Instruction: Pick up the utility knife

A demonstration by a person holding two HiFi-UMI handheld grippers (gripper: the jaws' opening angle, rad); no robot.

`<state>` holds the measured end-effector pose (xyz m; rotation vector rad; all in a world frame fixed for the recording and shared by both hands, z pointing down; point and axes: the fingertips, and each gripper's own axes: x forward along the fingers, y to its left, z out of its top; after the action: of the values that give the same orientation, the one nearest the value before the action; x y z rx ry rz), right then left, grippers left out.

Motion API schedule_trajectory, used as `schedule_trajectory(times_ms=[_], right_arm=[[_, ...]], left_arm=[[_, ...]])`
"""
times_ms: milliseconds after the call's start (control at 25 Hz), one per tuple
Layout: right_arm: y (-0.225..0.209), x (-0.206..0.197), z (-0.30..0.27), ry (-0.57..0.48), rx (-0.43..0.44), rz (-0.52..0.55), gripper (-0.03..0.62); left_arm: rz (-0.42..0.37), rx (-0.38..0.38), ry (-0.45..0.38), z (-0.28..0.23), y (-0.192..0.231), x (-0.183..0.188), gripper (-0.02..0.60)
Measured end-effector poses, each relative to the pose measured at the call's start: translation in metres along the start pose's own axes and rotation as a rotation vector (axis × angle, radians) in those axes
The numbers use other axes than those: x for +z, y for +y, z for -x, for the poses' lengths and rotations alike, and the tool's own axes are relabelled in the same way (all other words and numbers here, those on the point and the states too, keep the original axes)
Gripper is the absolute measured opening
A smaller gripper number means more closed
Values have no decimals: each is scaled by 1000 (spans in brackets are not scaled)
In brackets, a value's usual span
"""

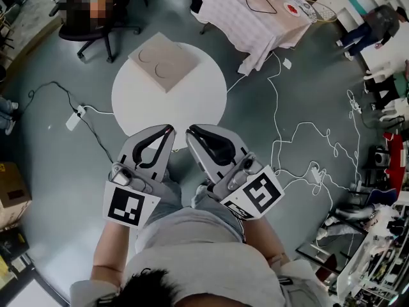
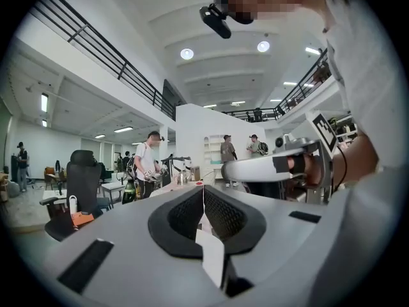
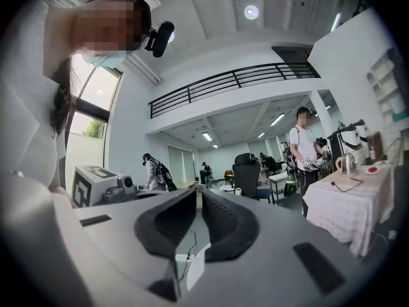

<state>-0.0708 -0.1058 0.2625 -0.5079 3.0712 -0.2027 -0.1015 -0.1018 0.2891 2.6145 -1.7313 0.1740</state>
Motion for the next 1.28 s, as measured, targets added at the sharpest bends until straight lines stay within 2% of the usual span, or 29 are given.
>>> schedule_trajectory(times_ms=[240, 400, 520, 800, 920, 1280], right_arm=[[-7, -4, -9, -10, -91, -7, 23], [-16, -9, -14, 1, -167, -21, 23], [-21, -16, -16, 12, -219, -33, 23], [-29, -29, -15, 31, -315, -53, 23], [-35, -33, -10, 37, -356, -63, 23], [-51, -44, 6, 47, -464, -104, 23]], left_arm=[[-55, -116, 67, -7, 6, -34, 11], [-37, -202, 109, -19, 15, -58, 12], [-54, -282, 141, -30, 19, -77, 12], [-167, -507, 268, -48, 12, -136, 14], [-207, -600, 334, -52, 3, -168, 50], [-377, -829, 492, -58, -16, -243, 78]])
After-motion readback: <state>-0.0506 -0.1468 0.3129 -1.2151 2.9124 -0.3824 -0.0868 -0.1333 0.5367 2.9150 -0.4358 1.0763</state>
